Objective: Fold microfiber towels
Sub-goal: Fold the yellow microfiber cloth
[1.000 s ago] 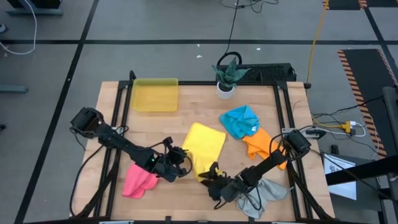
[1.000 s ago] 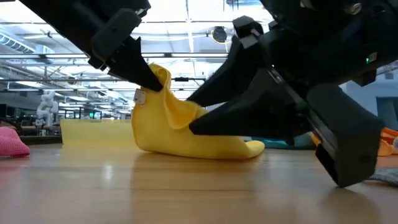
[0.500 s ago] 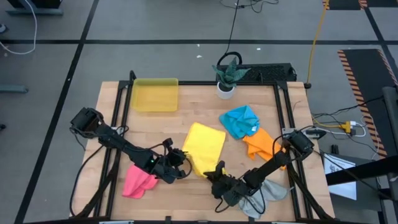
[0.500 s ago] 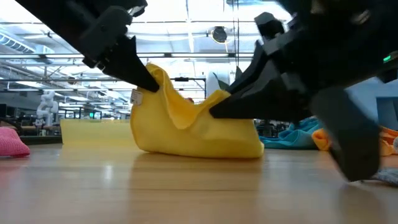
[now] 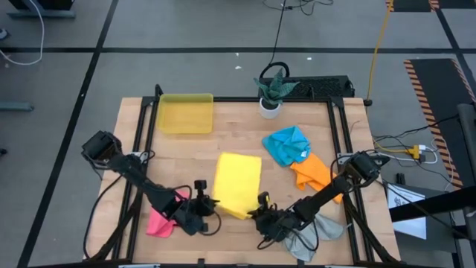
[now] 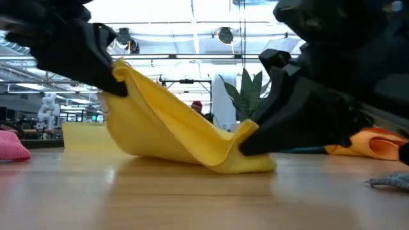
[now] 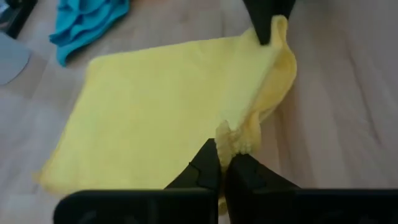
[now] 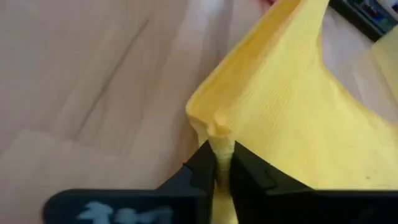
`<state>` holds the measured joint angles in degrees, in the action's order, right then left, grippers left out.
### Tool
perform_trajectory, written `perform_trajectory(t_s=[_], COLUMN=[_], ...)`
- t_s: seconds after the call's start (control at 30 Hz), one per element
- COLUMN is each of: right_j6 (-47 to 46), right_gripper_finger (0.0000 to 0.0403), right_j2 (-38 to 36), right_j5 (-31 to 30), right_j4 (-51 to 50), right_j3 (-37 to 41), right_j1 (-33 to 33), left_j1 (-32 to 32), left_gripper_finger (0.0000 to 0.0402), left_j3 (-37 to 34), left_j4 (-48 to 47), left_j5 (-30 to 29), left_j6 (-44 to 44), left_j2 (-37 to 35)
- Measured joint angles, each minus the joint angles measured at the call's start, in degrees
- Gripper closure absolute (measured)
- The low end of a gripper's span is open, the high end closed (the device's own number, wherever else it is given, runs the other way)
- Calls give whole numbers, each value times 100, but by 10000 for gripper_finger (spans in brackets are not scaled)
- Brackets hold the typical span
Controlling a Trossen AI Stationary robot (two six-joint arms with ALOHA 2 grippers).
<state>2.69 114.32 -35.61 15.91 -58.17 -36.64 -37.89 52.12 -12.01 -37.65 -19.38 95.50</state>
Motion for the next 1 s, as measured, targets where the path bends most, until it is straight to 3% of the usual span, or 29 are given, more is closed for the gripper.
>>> perform_trajectory(t_s=[0.33, 0.5, 0.73, 1.0], right_j6=[690, 1040, 1792, 2006], right_gripper_finger=[250, 231, 264, 356], right_j2=[-327, -57, 80, 70], right_j5=[436, 459, 76, -169], right_j4=[-410, -277, 312, 152], right_j3=[2, -7, -20, -22], right_j1=[-175, -181, -173, -180], left_j1=[35, 95, 111, 111], left_gripper_finger=[392, 380, 393, 372], left_j3=[-4, -4, -4, -4], left_j4=[-54, -35, -70, -147], left_j5=[55, 130, 142, 140], left_j6=[-57, -127, -210, -288], left_j2=[275, 289, 289, 289])
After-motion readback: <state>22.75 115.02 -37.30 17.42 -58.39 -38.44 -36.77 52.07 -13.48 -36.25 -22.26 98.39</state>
